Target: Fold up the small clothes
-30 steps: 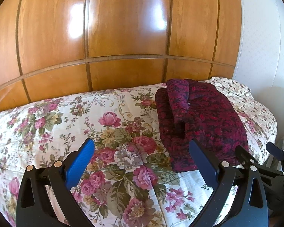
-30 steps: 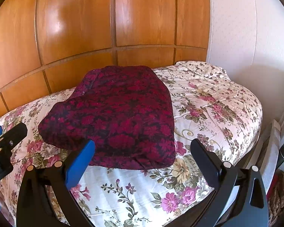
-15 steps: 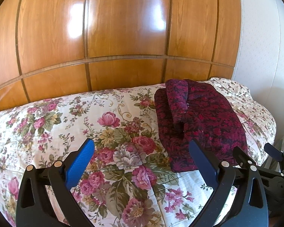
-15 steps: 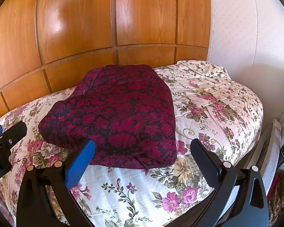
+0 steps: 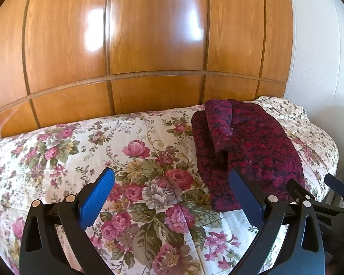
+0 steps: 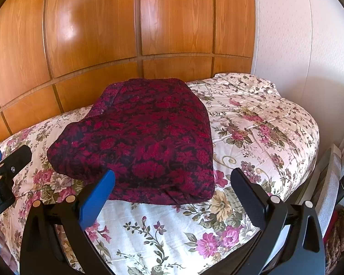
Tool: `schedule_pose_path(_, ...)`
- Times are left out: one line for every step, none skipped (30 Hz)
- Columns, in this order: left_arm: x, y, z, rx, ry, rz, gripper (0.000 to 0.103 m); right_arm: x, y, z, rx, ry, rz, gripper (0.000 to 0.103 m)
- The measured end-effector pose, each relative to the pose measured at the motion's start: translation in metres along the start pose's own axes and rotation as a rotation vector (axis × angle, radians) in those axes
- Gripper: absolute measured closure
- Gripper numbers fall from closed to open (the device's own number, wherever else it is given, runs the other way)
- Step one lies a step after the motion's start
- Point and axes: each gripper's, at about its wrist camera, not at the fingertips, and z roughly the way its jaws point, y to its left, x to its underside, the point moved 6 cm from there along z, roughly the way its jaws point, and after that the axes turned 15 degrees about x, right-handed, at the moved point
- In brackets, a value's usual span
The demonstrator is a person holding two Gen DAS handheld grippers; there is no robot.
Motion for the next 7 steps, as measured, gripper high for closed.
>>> schedule_pose_path(0.0004, -0.0001, 0.0008, -0.001, 0.005, -0.004, 0.004, 0.0001, 0.0001, 0.0003, -0.002, 0.002, 0.001, 0.002)
schedule_pose_path(0.0006, 0.0005, 0.0013, -0.001, 0.008, -0.01, 0.004, 0.0003, 0.0002, 0.0003, -0.002, 0.002, 0.002, 0.002)
schedule_pose_path(0.0008, 0.0011, 0.0016, -0.006, 0.007, -0.017, 0.004, 0.0003, 0.0001, 0.0006, -0.002, 0.002, 0.001, 0.002)
schedule_pose_path(0.0007, 0.0018, 0.0019, -0.009, 0.006, -0.019, 0.004, 0.0003, -0.0001, 0.0008, -0.002, 0.002, 0.001, 0.002)
schedule_pose_path(0.0008, 0.0021, 0.0015, -0.011, 0.006, -0.02, 0.004, 0.0003, -0.0001, 0.0007, -0.003, 0.003, 0.002, 0.002)
schedule_pose_path(0.0011, 0.0027, 0.002, -0.013, 0.007, -0.022, 0.004, 0.0005, -0.0002, 0.0012, -0.003, 0.005, 0.003, 0.002)
schedule_pose_path(0.0014, 0.0033, 0.0022, -0.013, 0.008, -0.026, 0.004, 0.0008, -0.0004, 0.0011, -0.003, 0.005, 0.003, 0.002)
